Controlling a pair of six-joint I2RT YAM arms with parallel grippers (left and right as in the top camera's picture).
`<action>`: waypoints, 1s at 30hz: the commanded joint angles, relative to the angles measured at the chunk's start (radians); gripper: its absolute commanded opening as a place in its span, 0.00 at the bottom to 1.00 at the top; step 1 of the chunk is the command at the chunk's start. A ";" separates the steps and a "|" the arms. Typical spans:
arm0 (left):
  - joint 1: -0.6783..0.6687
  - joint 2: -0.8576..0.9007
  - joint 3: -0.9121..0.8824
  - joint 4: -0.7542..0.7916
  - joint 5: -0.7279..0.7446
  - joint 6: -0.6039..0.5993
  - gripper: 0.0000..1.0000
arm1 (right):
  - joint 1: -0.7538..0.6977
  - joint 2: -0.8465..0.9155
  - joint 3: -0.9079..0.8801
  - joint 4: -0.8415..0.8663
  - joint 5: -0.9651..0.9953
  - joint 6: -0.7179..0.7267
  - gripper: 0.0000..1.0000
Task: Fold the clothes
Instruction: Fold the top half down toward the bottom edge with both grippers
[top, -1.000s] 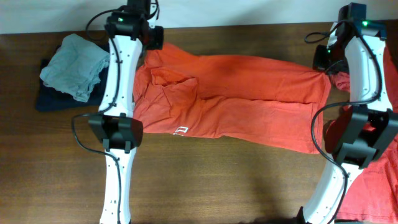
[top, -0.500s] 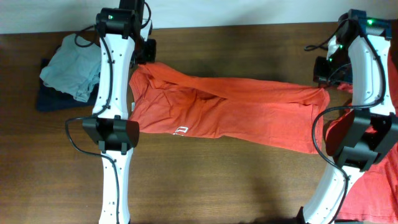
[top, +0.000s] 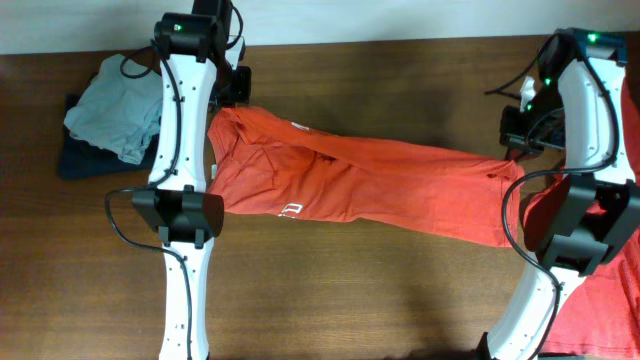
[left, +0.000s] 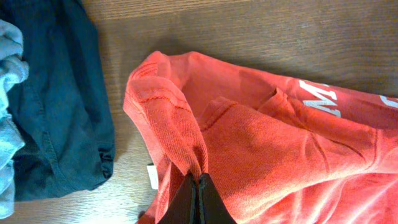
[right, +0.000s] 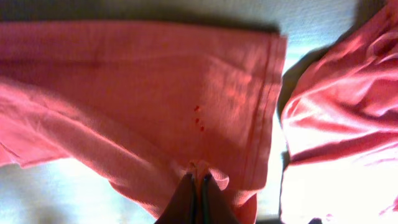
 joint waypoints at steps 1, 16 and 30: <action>0.004 -0.068 -0.064 -0.004 0.036 -0.021 0.01 | 0.006 -0.068 -0.065 -0.003 -0.012 0.018 0.04; 0.006 -0.272 -0.532 -0.004 0.066 -0.035 0.01 | 0.006 -0.208 -0.235 0.066 0.022 0.051 0.04; 0.099 -0.268 -0.684 0.001 -0.002 -0.051 0.01 | -0.001 -0.208 -0.657 0.406 0.111 0.111 0.04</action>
